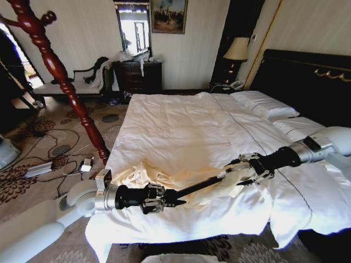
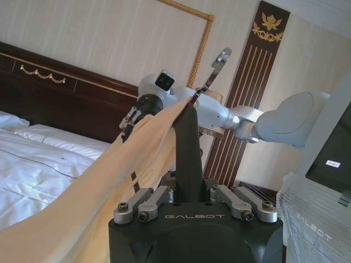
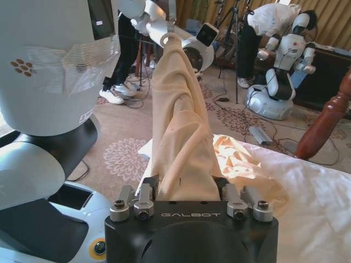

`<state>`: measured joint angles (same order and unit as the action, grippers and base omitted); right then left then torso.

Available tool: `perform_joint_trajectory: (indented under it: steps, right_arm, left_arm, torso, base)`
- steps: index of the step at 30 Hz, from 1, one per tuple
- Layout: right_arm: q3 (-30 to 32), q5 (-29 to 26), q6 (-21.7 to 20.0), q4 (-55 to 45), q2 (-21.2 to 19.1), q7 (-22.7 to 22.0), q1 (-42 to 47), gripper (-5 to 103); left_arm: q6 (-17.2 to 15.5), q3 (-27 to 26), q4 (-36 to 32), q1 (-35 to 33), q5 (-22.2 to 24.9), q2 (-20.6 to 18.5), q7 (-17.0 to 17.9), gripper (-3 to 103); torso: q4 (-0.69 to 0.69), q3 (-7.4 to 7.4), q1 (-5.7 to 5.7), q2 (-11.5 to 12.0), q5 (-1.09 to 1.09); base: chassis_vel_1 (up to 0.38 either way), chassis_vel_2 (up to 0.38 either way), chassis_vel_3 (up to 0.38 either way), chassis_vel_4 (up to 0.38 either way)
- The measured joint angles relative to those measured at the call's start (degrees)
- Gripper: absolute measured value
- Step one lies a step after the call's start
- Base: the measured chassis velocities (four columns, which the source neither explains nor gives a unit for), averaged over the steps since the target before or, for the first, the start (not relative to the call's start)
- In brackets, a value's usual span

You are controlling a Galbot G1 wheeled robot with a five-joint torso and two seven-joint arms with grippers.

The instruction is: Pick up the clothes from the bed and hang them on the clothes hanger.

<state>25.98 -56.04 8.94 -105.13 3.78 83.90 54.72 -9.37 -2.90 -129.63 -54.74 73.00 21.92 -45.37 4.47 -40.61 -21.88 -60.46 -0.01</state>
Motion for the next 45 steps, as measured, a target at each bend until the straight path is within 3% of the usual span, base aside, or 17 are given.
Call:
perform_joint_trajectory:
  steps: [7,22,24,27,29,33,34,36,39,41,42,44,45]
  right_arm:
    - [0.23,0.26,-0.69,-0.4,-0.08,0.48,-0.05,21]
    - [0.13,0.2,-1.3,-0.17,1.16,-0.47,0.34,20]
    - [0.13,0.19,-1.29,0.08,1.24,-0.34,0.32,20]
    - [0.23,0.07,-1.24,1.09,1.48,0.25,0.27,20]
    - [0.27,0.06,-1.23,1.25,1.54,0.42,0.27,20]
    - [0.33,0.58,-1.21,2.31,2.1,1.14,0.3,20]
    - [0.33,0.58,-1.21,2.31,2.1,1.14,0.3,20]
    - [0.32,1.02,-1.02,3.61,2.73,1.15,0.5,20]
    - [0.16,1.01,-0.88,5.67,3.5,1.04,0.83,20]
    - [-0.02,1.29,-0.67,7.84,4.63,1.11,1.07,20]
    - [-0.03,1.6,-0.51,8.31,5.08,1.15,1.12,20]
    - [-0.03,2.12,-0.22,8.55,6.01,1.19,1.16,20]
    - [-0.03,2.12,-0.22,8.55,6.01,1.19,1.16,20]
  left_arm:
    - [0.01,-0.94,0.59,-0.04,0.01,-0.23,-0.72,21]
    - [1.03,-2.16,2.32,-0.23,-1.54,0.33,-1.25,19]
    - [1.1,-2.34,2.59,-0.25,-1.79,0.23,-1.19,23]
    - [1.59,-3.29,2.74,-0.31,-2.18,0.19,-1.16,39]
    - [1.69,-3.57,2.87,-0.3,-2.19,0.23,-1.17,39]
    - [2.05,-5.48,3.72,0.27,-1.5,0.59,-1.24,61]
    - [2.05,-5.48,3.72,0.27,-1.5,0.59,-1.24,61]
    - [2.35,-7.6,3.91,0.34,-0.46,0.83,-1.38,72]
    - [2.76,-10.61,3.56,-0.17,0.62,1.33,-1.53,77]
    - [3.05,-14.57,3.39,-0.72,2.32,2.45,-1.45,89]
    - [3.17,-16.38,3.87,-0.92,2.84,3.27,-0.65,89]
    - [3.27,-19.09,6.08,-1.18,2.62,5.02,4.35,97]
    - [3.27,-19.09,6.08,-1.18,2.62,5.02,4.35,97]
  torso:
    - [0.0,0.0,0.0,0.0,0.0]
    - [0.0,0.0,0.0,0.0,0.01]
    - [-0.01,0.0,0.0,0.0,0.01]
    - [0.0,0.0,0.0,0.0,0.01]
    - [0.0,0.0,0.0,0.0,0.02]
    - [0.0,0.0,0.0,0.01,0.0]
    - [0.0,0.0,0.0,0.01,0.0]
    - [0.0,0.0,0.0,0.0,0.0]
    - [0.0,0.0,0.0,0.0,0.0]
    - [0.0,0.0,0.0,0.0,0.02]
    - [0.0,0.0,0.0,0.0,0.04]
    - [0.01,0.0,0.0,0.01,0.04]
    - [0.01,0.0,0.0,0.01,0.04]
  base:
    - [0.0,0.0,0.0,0.0]
    - [0.0,0.0,0.0,0.0]
    - [0.0,0.0,0.0,0.0]
    - [0.0,0.0,0.0,0.0]
    - [0.0,0.0,0.0,0.0]
    - [0.0,0.0,0.0,0.0]
    - [0.0,0.0,0.0,0.0]
    - [0.0,0.0,0.0,0.0]
    - [0.0,0.0,0.0,0.0]
    - [0.0,0.0,0.0,0.0]
    - [0.0,0.0,0.0,0.0]
    - [0.0,0.0,0.0,0.0]
    - [0.0,0.0,0.0,0.0]
